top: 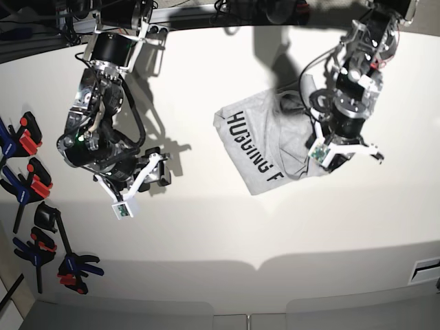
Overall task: Fold the T-shirt properly
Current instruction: 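Tuck and flatten the shirt corner with the left gripper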
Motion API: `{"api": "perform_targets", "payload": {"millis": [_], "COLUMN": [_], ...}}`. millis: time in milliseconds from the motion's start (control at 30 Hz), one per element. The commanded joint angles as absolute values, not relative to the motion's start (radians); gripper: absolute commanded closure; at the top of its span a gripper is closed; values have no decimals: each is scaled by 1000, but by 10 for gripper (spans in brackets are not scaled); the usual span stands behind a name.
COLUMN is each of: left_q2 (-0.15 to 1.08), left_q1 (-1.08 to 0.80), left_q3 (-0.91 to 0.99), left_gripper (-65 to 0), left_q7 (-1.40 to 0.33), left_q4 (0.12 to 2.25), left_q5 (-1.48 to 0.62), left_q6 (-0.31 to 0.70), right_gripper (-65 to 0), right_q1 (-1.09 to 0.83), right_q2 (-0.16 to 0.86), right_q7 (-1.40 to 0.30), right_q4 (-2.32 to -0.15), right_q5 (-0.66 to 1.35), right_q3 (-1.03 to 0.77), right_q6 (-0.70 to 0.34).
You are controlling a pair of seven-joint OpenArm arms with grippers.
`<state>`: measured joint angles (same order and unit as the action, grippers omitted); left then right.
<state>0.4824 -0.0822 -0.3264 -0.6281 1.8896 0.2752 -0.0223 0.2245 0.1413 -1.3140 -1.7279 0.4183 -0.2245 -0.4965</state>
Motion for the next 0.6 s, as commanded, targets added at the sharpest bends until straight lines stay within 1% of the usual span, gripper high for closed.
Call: {"api": "perform_targets", "payload": {"millis": [0,200,300,400,467,567], "left_q2": [494,494,494,498,499,500], "left_q1": [-57,30,56,59,58,59], "left_q3": [-321,-321,-321,-321,-321,-321], "left_gripper": [0,0,0,0,0,0], "left_q7": [-611,-608,-613,-612,-613,-613], "left_q4": [1869,1605,1553,1550,1550,1550], "left_q5": [278,279,279,279,279,290], "left_q6": [-38,-39,-39,-41,-88,-225], "right_gripper": [-299,-299,-299,-299,-299,-299], "right_q1": [248,246,247,246,246,246], "right_q2": [147,147,147,146,147,147], "right_q7": [-1293,-1294,-1290,-1290,-1291,-1291], "right_q4": [-1746,-1746,-1746,-1746,-1746,-1746], "right_q5": [430,430,430,430,430,430], "right_q3": [-226,-226,-226,-226,-226,-226], "right_q6": [-500,-500,-500,-500,-500,-500]}}
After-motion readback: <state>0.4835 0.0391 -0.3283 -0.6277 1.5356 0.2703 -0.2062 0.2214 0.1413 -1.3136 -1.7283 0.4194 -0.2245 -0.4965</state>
